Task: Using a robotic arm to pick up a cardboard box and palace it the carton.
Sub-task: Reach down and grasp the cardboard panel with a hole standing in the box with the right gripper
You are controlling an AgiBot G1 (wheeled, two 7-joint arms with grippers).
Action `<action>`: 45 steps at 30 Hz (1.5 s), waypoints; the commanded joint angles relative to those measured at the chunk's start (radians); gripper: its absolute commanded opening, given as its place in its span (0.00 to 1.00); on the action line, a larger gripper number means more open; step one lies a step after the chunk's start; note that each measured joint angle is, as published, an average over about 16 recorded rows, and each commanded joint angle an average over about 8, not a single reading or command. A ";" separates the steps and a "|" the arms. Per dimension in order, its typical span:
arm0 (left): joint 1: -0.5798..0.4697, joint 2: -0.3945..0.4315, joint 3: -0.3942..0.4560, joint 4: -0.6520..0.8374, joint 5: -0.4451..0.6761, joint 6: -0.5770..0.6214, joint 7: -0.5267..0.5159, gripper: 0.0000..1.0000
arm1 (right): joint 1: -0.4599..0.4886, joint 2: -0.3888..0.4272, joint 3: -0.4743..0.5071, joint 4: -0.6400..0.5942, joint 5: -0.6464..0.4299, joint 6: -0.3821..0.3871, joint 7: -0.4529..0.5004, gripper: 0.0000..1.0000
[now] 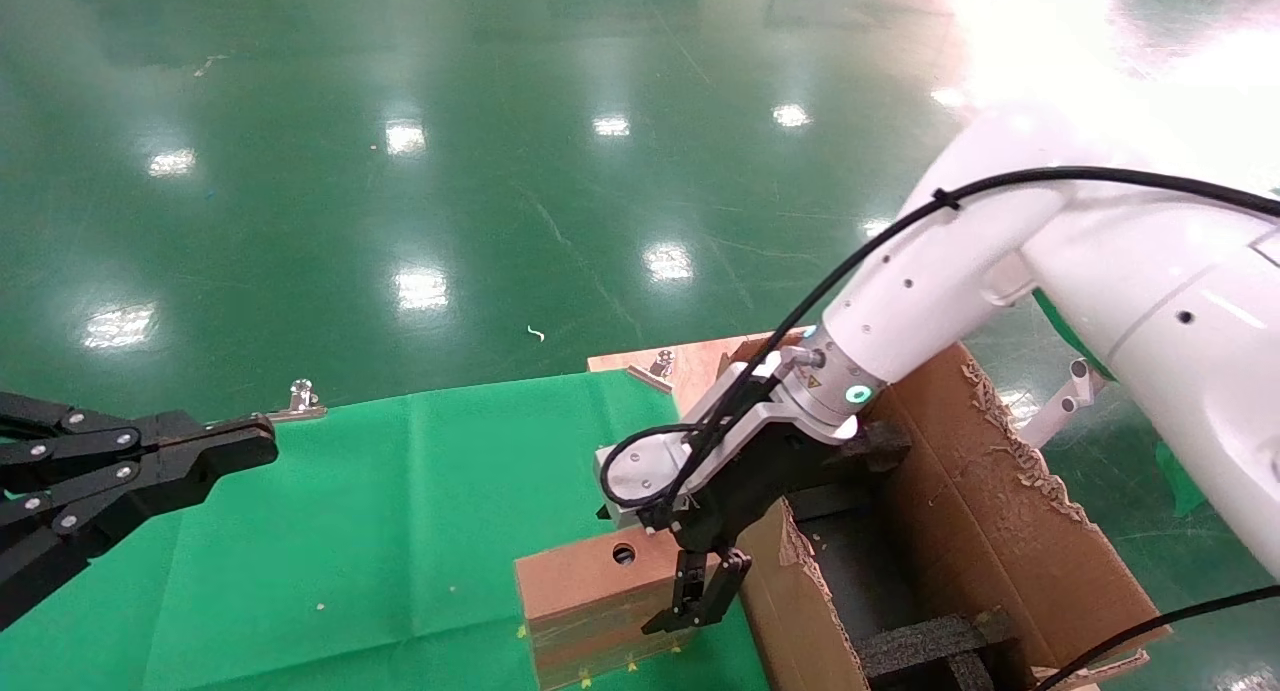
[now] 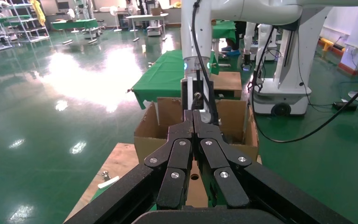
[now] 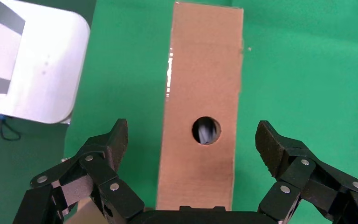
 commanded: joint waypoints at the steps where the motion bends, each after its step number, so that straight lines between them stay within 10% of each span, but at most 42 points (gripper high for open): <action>1: 0.000 0.000 0.000 0.000 0.000 0.000 0.000 0.15 | 0.011 -0.019 -0.022 -0.025 -0.004 0.001 -0.020 1.00; 6: 0.000 0.000 0.000 0.000 0.000 0.000 0.000 0.78 | 0.026 -0.056 -0.062 -0.068 0.000 0.002 -0.057 1.00; 8: 0.000 0.000 0.000 0.000 0.000 0.000 0.000 1.00 | 0.031 -0.065 -0.073 -0.084 0.006 0.003 -0.069 0.82; 15: 0.000 0.000 0.000 0.000 0.000 0.000 0.000 1.00 | 0.039 -0.077 -0.089 -0.108 0.022 0.005 -0.084 0.02; 45: 0.000 0.000 0.000 0.000 0.000 0.000 0.000 1.00 | 0.030 -0.067 -0.074 -0.091 0.017 0.004 -0.075 0.00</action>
